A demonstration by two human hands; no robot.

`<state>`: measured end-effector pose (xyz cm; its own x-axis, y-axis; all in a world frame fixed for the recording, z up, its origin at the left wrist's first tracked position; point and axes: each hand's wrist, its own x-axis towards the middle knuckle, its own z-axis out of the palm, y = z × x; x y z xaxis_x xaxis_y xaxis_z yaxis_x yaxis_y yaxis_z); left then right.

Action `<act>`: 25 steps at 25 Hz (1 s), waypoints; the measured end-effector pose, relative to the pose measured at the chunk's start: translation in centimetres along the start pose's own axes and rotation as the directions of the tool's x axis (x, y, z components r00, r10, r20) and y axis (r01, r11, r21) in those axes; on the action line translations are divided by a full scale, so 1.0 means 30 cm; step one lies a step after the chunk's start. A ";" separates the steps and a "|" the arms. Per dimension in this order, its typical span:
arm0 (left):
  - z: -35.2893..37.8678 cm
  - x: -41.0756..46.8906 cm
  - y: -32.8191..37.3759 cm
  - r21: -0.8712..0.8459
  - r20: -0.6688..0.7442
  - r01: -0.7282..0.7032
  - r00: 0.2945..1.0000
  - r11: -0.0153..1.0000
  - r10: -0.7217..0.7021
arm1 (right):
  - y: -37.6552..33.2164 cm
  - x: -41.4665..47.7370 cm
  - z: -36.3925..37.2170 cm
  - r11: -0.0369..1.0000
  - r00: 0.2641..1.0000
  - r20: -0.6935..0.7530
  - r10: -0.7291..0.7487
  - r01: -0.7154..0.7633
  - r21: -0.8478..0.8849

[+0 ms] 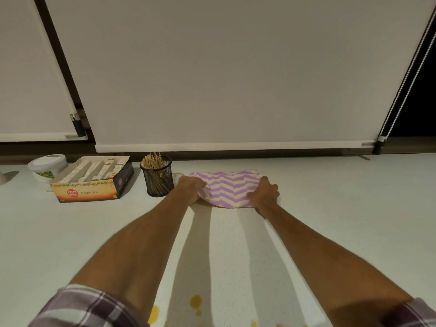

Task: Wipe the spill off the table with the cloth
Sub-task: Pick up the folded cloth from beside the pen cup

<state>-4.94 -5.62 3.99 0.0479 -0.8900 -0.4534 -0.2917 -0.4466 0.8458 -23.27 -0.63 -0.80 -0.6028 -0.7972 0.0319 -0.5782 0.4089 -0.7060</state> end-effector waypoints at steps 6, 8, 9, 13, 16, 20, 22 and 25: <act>-0.023 -0.005 -0.002 -0.131 0.094 -0.029 0.995 0.991 0.041 | -0.025 0.030 -0.064 0.829 0.947 0.180 0.265 -0.319 0.460; -0.049 -0.024 0.000 -0.123 0.084 -0.045 0.995 0.991 0.055 | -0.026 0.019 -0.090 0.741 0.909 0.328 0.259 -0.405 0.536; -0.065 -0.034 0.004 -0.086 0.094 -0.064 0.993 0.994 0.072 | -0.030 0.014 -0.106 0.721 0.895 0.372 0.246 -0.426 0.547; -0.172 -0.106 -0.013 -0.056 0.143 -0.130 0.980 0.990 0.137 | -0.060 -0.050 -0.210 0.706 0.869 0.486 0.088 -0.399 0.585; -0.255 -0.190 -0.046 -0.076 0.252 -0.133 0.956 0.988 0.148 | -0.067 -0.124 -0.296 0.717 0.855 0.519 -0.022 -0.348 0.604; -0.318 -0.321 -0.094 -0.058 0.324 -0.086 0.941 0.995 0.101 | -0.066 -0.284 -0.415 0.805 0.847 0.521 -0.105 -0.236 0.544; -0.335 -0.395 -0.121 -0.070 0.347 -0.081 0.932 0.994 0.100 | -0.055 -0.383 -0.482 0.837 0.846 0.518 -0.128 -0.187 0.514; -0.367 -0.535 -0.170 -0.011 0.426 -0.162 0.892 0.987 0.151 | -0.022 -0.546 -0.587 0.870 0.867 0.485 -0.112 -0.151 0.469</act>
<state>6.29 9.92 10.06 -0.4084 -0.8224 -0.3961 -0.2850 -0.2974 0.9112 -22.68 19.98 11.61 -0.1911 -0.9526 -0.2368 -0.1541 0.2674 -0.9512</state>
